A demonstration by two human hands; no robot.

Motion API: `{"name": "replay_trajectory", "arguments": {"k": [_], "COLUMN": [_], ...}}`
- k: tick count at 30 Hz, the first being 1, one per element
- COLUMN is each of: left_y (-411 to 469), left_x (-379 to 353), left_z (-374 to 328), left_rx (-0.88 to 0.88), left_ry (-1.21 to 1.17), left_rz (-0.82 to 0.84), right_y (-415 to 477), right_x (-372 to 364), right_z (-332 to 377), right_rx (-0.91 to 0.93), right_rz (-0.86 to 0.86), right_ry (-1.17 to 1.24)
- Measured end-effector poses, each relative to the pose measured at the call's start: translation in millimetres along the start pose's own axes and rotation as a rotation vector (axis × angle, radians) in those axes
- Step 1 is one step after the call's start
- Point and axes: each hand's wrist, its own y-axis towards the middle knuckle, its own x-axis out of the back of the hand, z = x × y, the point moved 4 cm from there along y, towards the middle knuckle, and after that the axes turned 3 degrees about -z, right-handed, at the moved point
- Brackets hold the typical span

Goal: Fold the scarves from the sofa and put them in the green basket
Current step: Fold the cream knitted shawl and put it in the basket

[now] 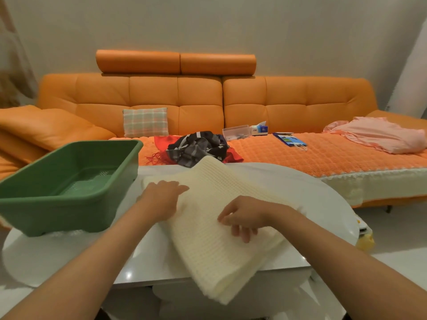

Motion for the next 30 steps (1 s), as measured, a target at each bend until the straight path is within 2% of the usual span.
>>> {"name": "replay_trajectory", "arguments": {"k": [1,3,5,7,10,13,15,17,18,19,21,23,24,28,30], "left_y": [-0.1,-3.6,-7.3,-3.0,6.7,17.2,18.7,11.3,4.5,-2.3,-18.3,-31.0,-33.4,-31.2,-33.7], "left_x": [1.1,-12.8,-39.4,-53.1,-56.5,-58.4,-49.8,-34.1,-28.0,-26.8,-34.5,-45.9,-47.7,-41.4,-41.4], "left_z": [-12.0,-38.2,-53.3,-48.6,-28.8,-4.9,-0.8,-13.6,-22.9,-31.2,-43.2,-41.4,-34.8,6.5,19.5], "left_rx": [-0.026,-0.084,-0.134,-0.165,-0.189,-0.086,-0.02,-0.098,-0.163,-0.224,-0.296,-0.341,-0.352,-0.266,-0.225], "left_ry": [-0.174,-0.377,-0.278,-0.214,-0.236,-0.183,-0.12,-0.092,-0.136,-0.196,-0.29,-0.265,-0.247,-0.211,-0.214], "left_rz": [-0.009,0.119,0.291,0.308,0.229,0.121,-0.02,-0.164,-0.185,-0.16,0.028,0.221,0.26,0.279,0.214], "right_y": [2.9,11.8,22.5,31.9,36.4,36.2,37.7,39.2,38.8,38.1,35.6,30.3,27.0,8.3,-1.5], "right_x": [-0.7,7.5,12.2,7.0,-0.5,-0.6,-1.2,-2.5,-0.8,3.0,13.6,22.0,24.2,27.0,25.2], "right_z": [3.2,2.1,-5.2,-27.0,-63.9,-74.4,-71.3,-65.4,-61.0,-56.3,-47.5,-41.6,-41.1,-46.9,-50.7], "right_rx": [0.051,0.107,0.159,0.083,-0.145,-0.293,-0.367,-0.41,-0.419,-0.407,-0.328,-0.228,-0.184,0.067,0.222], "right_rz": [-0.001,-0.183,-0.356,-0.284,-0.174,-0.239,-0.273,-0.274,-0.268,-0.267,-0.283,-0.292,-0.276,-0.259,-0.299], "right_ry": [0.032,-0.112,-0.468,-0.571,-0.424,-0.357,-0.371,-0.417,-0.435,-0.453,-0.499,-0.548,-0.575,-0.608,-0.679]}}
